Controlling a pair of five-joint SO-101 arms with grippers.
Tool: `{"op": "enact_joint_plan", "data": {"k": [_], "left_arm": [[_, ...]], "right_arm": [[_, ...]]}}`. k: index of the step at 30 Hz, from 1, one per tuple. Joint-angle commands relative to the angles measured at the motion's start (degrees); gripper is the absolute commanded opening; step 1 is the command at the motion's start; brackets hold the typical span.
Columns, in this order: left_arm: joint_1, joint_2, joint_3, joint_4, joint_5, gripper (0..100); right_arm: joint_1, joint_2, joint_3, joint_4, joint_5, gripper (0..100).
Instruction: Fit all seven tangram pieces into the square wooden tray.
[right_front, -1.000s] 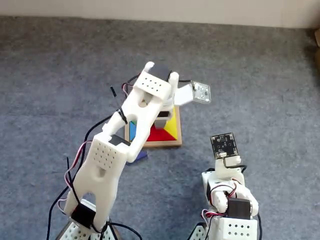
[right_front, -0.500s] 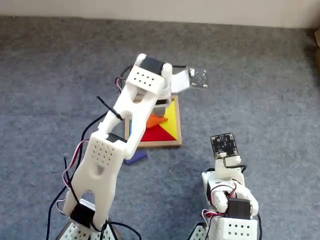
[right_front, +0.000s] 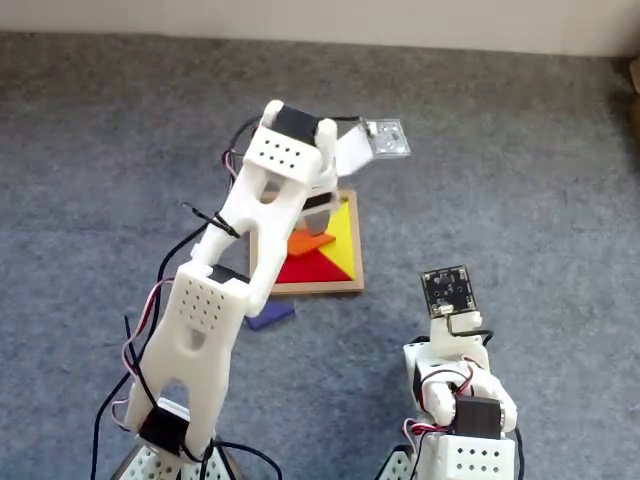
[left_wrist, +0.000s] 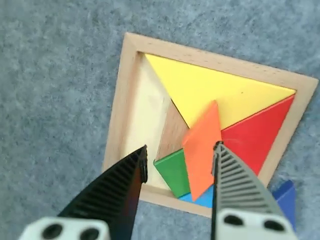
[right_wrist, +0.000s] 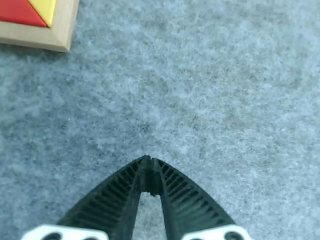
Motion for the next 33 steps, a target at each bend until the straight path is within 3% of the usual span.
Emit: {"op": "enact_joint_plan", "data": {"k": [1, 7, 16, 26, 33], "left_arm": [[-2.8, -2.8, 2.8, 0.4, 1.1, 22], [-5.1, -2.7, 7.9, 0.4, 1.2, 22], [-3.2, -2.6, 16.2, -2.0, 3.6, 22], [0.3, -4.3, 14.0, -1.6, 7.6, 19], [1.2, -4.4, 12.4, -1.9, 10.1, 23]], "right_arm": [[0.2, -0.7, 3.8, -0.2, 0.7, 0.6], [0.3, -0.7, 3.8, -0.2, 0.7, 0.6], [0.3, -0.7, 3.8, -0.2, 0.7, 0.6], [0.5, -0.7, 3.8, -0.1, 0.7, 0.6], [0.5, -0.7, 3.8, -0.1, 0.7, 0.6]]}}
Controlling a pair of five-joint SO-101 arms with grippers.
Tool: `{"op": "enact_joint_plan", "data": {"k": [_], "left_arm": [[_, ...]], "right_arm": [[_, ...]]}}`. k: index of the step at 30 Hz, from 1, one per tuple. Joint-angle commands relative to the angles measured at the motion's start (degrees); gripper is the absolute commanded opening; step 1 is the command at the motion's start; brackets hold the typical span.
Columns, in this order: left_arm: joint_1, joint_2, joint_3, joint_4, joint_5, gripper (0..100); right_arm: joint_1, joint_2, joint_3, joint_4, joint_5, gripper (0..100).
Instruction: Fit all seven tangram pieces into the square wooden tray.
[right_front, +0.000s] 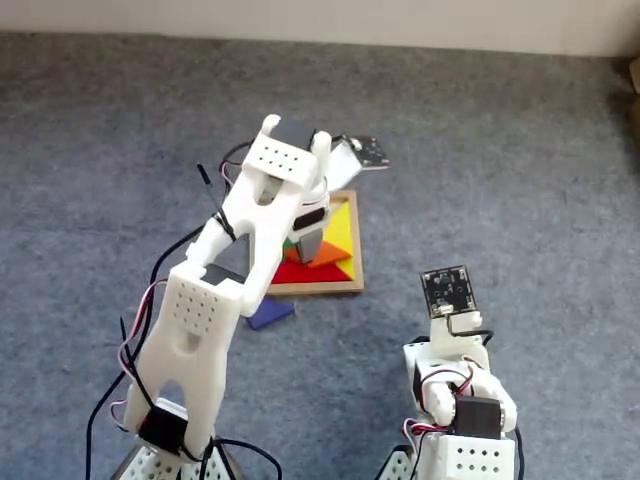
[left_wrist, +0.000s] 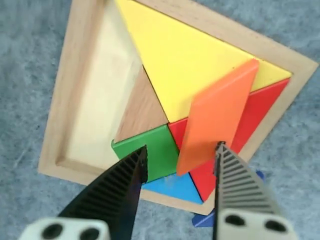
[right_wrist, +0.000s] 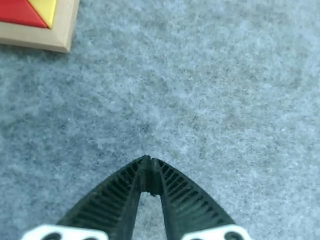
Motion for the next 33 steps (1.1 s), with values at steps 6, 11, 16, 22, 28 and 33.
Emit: {"op": "enact_joint_plan", "data": {"k": [6, 11, 16, 22, 28, 33], "left_arm": [[3.2, -2.4, -2.5, -0.4, 3.4, 23], [4.4, -3.4, -6.6, 1.1, 3.6, 23], [6.2, -3.6, -7.4, 1.1, 5.9, 23], [7.0, -1.3, -7.3, 0.9, 6.4, 23], [7.1, 4.9, -7.4, 0.9, 8.4, 23], [6.9, 5.8, -7.4, 0.9, 8.3, 16]], "right_arm": [[0.5, -0.7, 3.8, 0.0, 0.7, 0.6], [0.5, -0.7, 3.8, 0.0, 0.7, 0.6], [0.5, -0.7, 3.8, 0.0, 0.7, 0.6], [0.5, -0.7, 3.8, 0.0, 0.7, 0.6], [0.5, -0.7, 3.8, 0.0, 0.7, 0.6], [0.5, -0.7, 3.8, 0.0, 0.7, 0.6]]}}
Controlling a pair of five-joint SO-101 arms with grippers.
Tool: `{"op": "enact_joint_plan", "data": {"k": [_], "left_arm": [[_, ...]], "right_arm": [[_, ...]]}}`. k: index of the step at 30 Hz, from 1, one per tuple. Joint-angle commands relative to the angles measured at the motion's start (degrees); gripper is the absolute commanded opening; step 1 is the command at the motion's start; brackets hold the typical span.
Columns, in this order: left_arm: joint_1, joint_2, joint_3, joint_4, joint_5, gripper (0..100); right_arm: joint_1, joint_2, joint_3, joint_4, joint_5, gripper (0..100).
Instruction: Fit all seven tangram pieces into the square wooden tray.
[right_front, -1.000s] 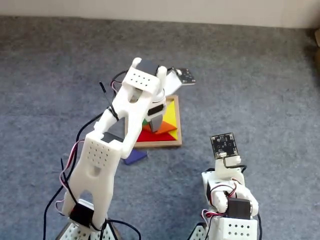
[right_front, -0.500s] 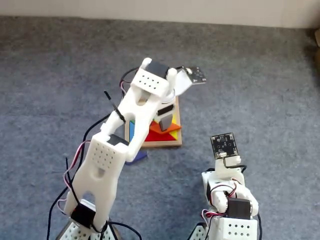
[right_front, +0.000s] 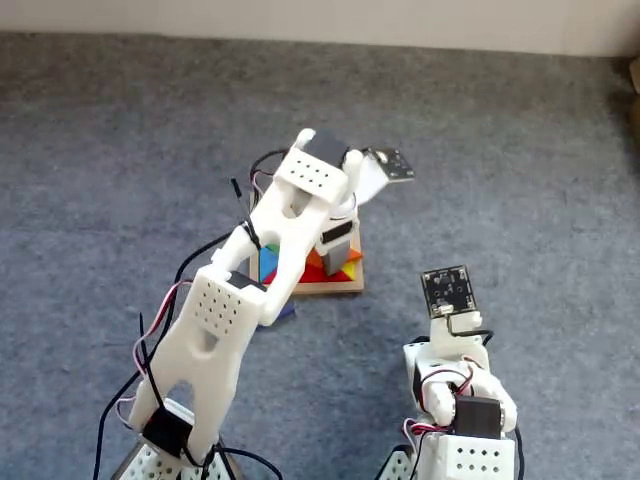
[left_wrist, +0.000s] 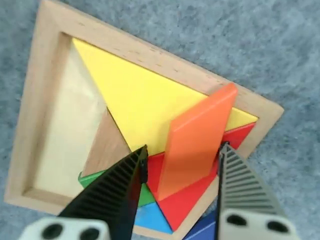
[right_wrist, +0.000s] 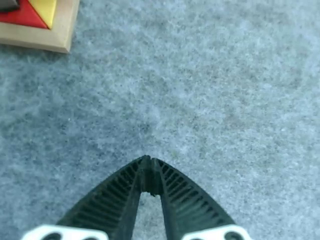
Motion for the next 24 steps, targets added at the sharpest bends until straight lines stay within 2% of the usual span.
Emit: {"op": "enact_joint_plan", "data": {"k": [1, 6, 16, 24], "left_arm": [[1.1, -0.2, -1.7, 0.4, 0.3, 12], [1.1, -1.5, -4.9, 0.6, 0.4, 3], [0.7, -13.1, -3.6, 1.4, 3.3, 1], [2.2, -24.9, 13.5, 1.4, 3.3, 1]], "right_arm": [[0.5, -0.7, 3.8, 0.0, 0.7, 0.6], [0.5, -0.7, 3.8, 0.0, 0.7, 0.6], [0.5, -0.7, 3.8, 0.0, 0.7, 0.6], [0.6, -0.7, 3.8, 0.0, 0.7, 0.6]]}}
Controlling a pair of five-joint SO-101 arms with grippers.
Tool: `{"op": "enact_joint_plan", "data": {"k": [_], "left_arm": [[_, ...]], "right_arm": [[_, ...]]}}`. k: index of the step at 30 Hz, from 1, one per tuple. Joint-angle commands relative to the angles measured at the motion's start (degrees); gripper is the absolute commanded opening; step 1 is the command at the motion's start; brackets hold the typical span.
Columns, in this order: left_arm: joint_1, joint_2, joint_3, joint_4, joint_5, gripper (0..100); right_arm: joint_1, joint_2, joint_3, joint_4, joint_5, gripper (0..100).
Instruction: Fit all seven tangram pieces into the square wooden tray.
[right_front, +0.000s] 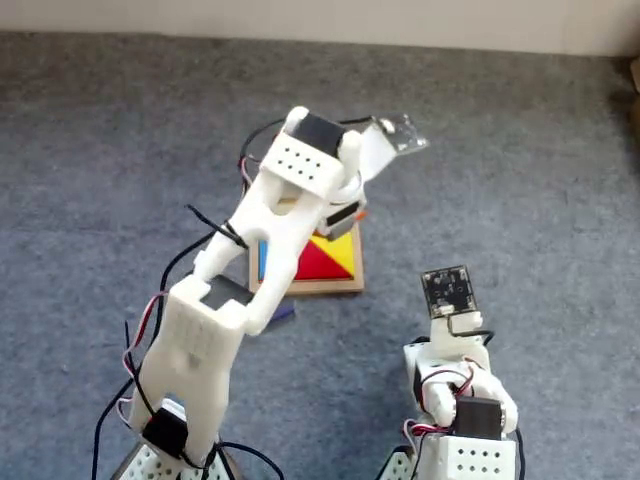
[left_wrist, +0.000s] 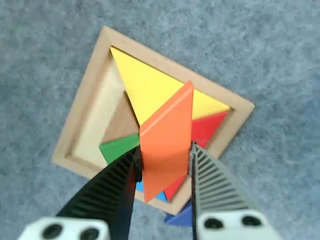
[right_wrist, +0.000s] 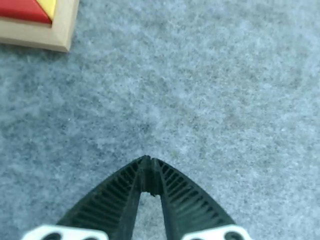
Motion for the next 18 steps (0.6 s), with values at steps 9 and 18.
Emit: {"op": "enact_joint_plan", "data": {"k": [9, 18], "left_arm": [[2.2, -13.5, 29.1, -9.0, 0.4, 1], [5.6, -14.0, 37.4, -15.1, 0.2, 11]], "right_arm": [[0.6, -0.7, 3.8, 0.0, 0.7, 0.6], [0.6, -0.7, 3.8, 0.0, 0.7, 0.6]]}}
